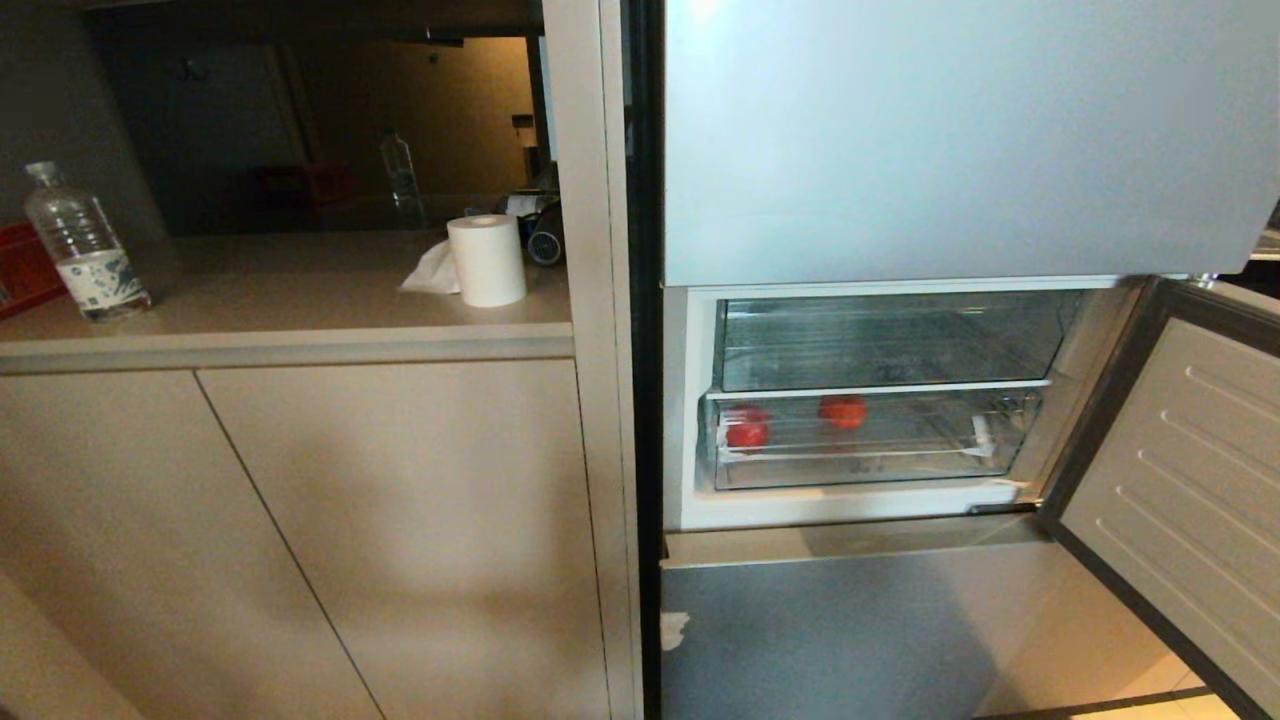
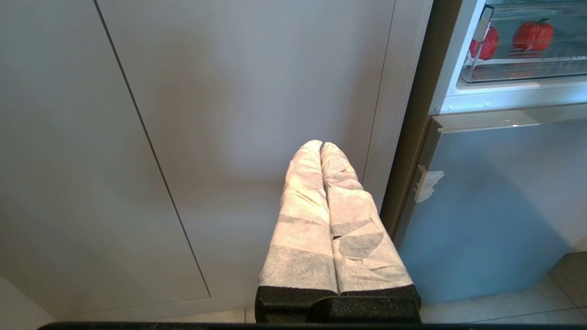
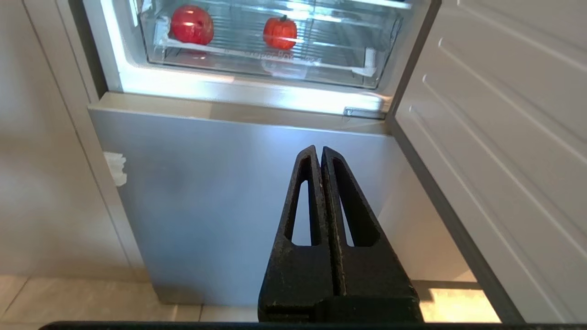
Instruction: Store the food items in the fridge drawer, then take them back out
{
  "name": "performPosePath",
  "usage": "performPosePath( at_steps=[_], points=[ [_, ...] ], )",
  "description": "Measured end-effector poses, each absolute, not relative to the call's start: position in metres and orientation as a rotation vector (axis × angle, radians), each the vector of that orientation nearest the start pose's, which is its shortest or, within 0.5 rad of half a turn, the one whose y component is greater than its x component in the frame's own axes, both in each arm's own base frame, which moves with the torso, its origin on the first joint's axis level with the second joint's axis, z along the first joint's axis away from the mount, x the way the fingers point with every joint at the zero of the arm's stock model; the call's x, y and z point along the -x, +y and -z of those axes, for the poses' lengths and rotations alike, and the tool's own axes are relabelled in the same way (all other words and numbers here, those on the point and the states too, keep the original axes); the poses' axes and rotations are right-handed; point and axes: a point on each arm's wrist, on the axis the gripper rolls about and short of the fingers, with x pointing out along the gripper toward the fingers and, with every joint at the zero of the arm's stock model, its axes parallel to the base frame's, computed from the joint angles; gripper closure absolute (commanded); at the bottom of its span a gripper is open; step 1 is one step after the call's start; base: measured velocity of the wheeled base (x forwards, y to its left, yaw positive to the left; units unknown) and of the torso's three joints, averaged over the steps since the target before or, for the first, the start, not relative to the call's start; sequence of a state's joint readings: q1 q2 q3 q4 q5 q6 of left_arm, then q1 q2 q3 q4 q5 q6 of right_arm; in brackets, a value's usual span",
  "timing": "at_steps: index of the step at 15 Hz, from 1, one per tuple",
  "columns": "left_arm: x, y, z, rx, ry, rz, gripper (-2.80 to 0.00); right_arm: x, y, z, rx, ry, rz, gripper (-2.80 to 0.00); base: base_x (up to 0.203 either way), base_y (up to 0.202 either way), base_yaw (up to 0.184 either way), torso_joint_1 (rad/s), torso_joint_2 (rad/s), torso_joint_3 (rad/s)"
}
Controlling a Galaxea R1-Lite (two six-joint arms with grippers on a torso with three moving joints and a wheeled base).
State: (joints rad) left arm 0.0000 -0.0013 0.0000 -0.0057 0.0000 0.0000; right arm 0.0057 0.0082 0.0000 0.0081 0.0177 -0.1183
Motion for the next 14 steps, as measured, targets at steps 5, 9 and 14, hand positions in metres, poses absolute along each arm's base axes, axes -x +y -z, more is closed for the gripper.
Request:
performPosePath(
  at_steps=[5,9,14],
  points=[
    [0.0229,0.0000,-0.0760,0.000,-0.007,0.000,0.00,0.0228,0.0000,-0.0744,0.110,0.010,-0.010,0.00,0.000,0.000,0.000,0.000,0.00,0.000],
    [0.0229,0.0000,-0.0760,0.000,-0.007,0.000,0.00,0.0228,0.0000,-0.0744,0.114,0.010,-0.013,0.00,-0.002,0.003,-0.135,0.002,0.00,0.002],
    [0.0229,0.0000,-0.0760,0.000,-0.007,0.000,0.00,0.0228,0.0000,-0.0743,0.111,0.010,-0.011,0.00,-0.001,0.008,-0.177,0.002,0.00,0.002]
  ],
)
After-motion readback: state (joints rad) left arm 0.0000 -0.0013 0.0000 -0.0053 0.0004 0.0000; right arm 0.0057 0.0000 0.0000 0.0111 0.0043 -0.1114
